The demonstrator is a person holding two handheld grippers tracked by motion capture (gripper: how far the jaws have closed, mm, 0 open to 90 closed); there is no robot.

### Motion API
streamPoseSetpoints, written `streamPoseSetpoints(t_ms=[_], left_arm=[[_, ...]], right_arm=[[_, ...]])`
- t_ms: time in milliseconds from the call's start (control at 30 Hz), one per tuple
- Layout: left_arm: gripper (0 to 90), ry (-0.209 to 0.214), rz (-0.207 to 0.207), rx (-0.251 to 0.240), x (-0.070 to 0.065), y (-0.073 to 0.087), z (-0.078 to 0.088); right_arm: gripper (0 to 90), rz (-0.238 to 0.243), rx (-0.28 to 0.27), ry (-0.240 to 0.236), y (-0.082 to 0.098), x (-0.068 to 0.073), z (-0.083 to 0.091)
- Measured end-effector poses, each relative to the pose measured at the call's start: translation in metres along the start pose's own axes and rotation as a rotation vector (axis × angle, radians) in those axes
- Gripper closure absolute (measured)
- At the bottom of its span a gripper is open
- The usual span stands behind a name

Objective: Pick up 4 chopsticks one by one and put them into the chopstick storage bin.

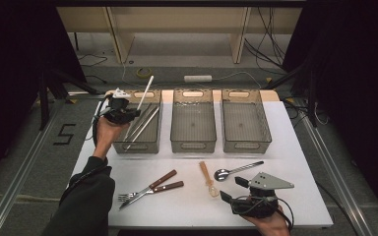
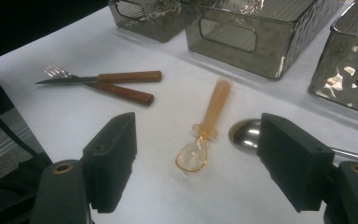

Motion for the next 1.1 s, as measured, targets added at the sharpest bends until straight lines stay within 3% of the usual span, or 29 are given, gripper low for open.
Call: streamPoseSetpoints(t_ms=[400, 1100], left_arm=[[83.5, -0.006, -0.009, 0.064, 0.003, 0.017, -0.012], [82.8, -0.007, -0.006, 0.147, 0.007, 0.026, -0.021]], right_arm=[[29.6, 0.002, 0.003, -0.003, 0.0, 0.0, 0.0], [29.6, 0.002, 0.004, -0.005, 0.0, 0.001, 0.001]])
Point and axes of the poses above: each handheld gripper's, and its own axes: z roughly backward along the jaws, y roughly out of its underside, x roughly to its left, the point moved 2 cm from there along -z, roughly forward along the jaws, and after that the axes turned 3 degrees about -x, right-handed, at the moved point
